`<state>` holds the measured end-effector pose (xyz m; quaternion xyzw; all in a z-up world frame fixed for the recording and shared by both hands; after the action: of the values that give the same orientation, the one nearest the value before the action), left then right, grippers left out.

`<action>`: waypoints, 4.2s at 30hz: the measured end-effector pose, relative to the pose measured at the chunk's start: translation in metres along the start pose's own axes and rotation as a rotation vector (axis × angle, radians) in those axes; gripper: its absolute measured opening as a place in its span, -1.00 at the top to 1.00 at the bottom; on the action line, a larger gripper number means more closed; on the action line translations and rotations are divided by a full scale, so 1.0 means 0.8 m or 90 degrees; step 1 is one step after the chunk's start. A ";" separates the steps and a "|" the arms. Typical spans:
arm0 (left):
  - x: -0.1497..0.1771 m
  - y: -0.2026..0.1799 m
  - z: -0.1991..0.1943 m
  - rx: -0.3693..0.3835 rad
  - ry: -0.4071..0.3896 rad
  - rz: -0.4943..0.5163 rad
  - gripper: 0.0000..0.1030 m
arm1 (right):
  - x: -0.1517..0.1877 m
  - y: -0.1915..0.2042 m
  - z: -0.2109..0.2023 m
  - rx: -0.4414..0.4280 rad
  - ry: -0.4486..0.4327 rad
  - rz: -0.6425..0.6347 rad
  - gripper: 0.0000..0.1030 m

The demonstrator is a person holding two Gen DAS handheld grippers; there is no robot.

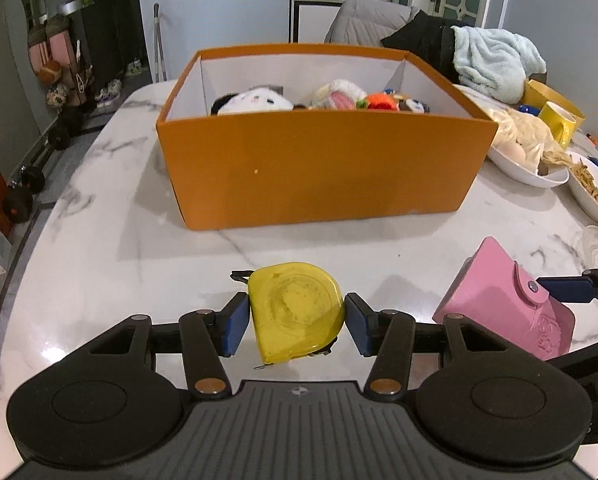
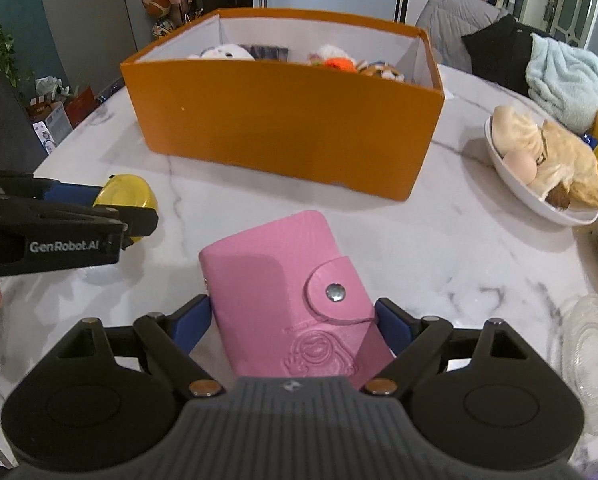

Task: Organize objects
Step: 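Lift the tape measure and wallet and carry both over the orange box, then lower the tape measure and wallet into the orange box, then open both grippers to release and withdraw both tools from the box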

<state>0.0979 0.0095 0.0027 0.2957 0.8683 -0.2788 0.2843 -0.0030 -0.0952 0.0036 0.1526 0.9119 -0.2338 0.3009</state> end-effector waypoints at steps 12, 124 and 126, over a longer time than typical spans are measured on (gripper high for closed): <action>-0.026 0.003 -0.025 0.010 -0.020 0.017 -0.17 | -0.028 0.000 -0.028 0.003 -0.022 -0.015 -0.71; -0.183 0.052 0.055 -0.034 -0.060 -0.054 -0.48 | -0.236 -0.046 0.089 0.122 -0.023 0.120 -0.89; -0.172 0.047 0.041 -0.040 -0.067 -0.053 -0.54 | -0.226 -0.046 0.072 0.124 -0.030 0.126 -0.91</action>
<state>0.2256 -0.0354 0.0591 0.2354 0.8721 -0.2778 0.3269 0.1487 -0.1808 0.0874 0.2650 0.8581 -0.2938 0.3273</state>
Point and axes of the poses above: each gripper's, at about its wrist camera, not at the fingertips, and z roughly the way its jaws point, y to its left, x to its underside, the point moved 2 cm from there along z, roughly the way its jaws point, and after that the axes turned 15 degrees about x, right-handed, at the moved point
